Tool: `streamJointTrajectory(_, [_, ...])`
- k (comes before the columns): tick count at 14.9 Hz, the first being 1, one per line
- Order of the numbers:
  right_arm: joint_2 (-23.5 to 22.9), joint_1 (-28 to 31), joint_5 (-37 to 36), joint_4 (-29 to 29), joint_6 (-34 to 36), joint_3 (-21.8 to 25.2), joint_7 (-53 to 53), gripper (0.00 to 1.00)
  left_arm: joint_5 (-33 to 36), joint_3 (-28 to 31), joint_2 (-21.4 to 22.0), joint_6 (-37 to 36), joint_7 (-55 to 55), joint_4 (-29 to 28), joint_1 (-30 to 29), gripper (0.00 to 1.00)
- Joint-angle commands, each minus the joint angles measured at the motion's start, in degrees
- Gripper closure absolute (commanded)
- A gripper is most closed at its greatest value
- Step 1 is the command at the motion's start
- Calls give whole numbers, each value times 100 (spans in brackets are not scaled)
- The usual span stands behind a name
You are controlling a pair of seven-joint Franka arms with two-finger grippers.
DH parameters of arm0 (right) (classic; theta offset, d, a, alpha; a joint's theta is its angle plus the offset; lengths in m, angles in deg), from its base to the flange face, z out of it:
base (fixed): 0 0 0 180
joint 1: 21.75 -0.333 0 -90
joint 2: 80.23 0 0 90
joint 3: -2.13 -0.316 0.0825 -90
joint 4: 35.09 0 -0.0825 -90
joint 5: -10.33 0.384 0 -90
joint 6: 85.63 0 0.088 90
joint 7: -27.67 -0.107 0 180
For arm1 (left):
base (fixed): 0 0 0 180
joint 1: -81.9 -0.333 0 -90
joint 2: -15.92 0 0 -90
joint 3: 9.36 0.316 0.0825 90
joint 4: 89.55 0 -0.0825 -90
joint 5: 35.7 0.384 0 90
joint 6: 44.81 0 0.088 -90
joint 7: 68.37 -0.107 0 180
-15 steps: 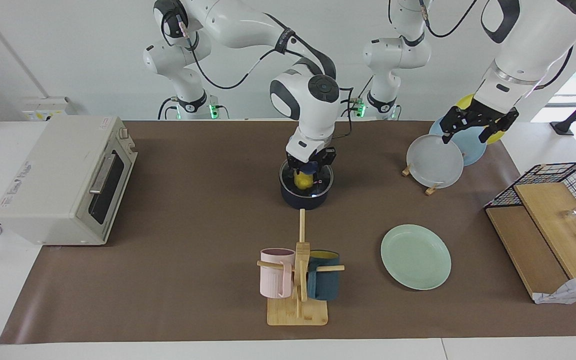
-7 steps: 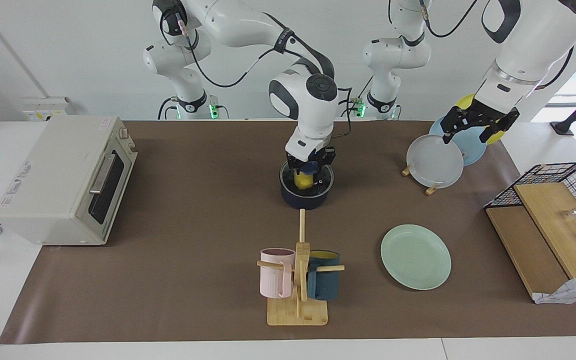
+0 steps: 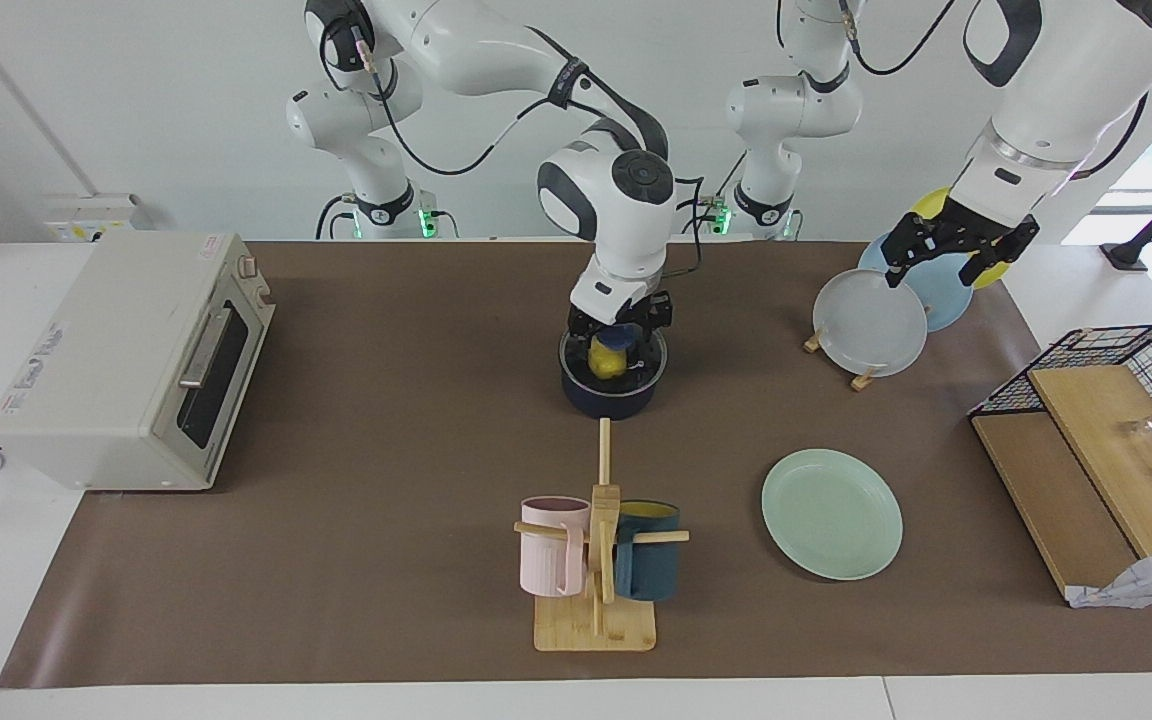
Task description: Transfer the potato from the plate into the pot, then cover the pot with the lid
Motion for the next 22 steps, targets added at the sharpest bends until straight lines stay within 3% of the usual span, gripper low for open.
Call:
streamJointTrajectory(1, [275, 133, -107, -94, 85, 13, 0, 0, -85, -27, 114, 34, -29, -122, -63, 0])
streamJointTrajectory(6, [847, 730, -64, -7, 506, -5, 35, 0, -85, -27, 114, 34, -29, -122, -63, 0])
streamJointTrajectory(10, [1337, 1336, -37, 336, 1472, 13, 561, 0, -85, -27, 114, 34, -29, -122, -63, 0])
streamJointTrajectory(15, [2077, 2953, -98, 292, 2395, 13, 2448, 0, -85, -27, 114, 34, -29, -122, -63, 0])
streamJointTrajectory(17, [2296, 3244, -133, 101, 2659, 144, 3441, 0, -85, -27, 114, 34, -29, -122, -63, 0])
streamJointTrajectory(18, [2585, 3298, -168, -301, 2591, 214, 3620, 0, -85, -27, 114, 34, -29, -122, -63, 0])
streamJointTrajectory(22, [2754, 3526, -221, -586, 2590, 206, 3648, 0, -85, -27, 114, 34, -29, -122, -63, 0])
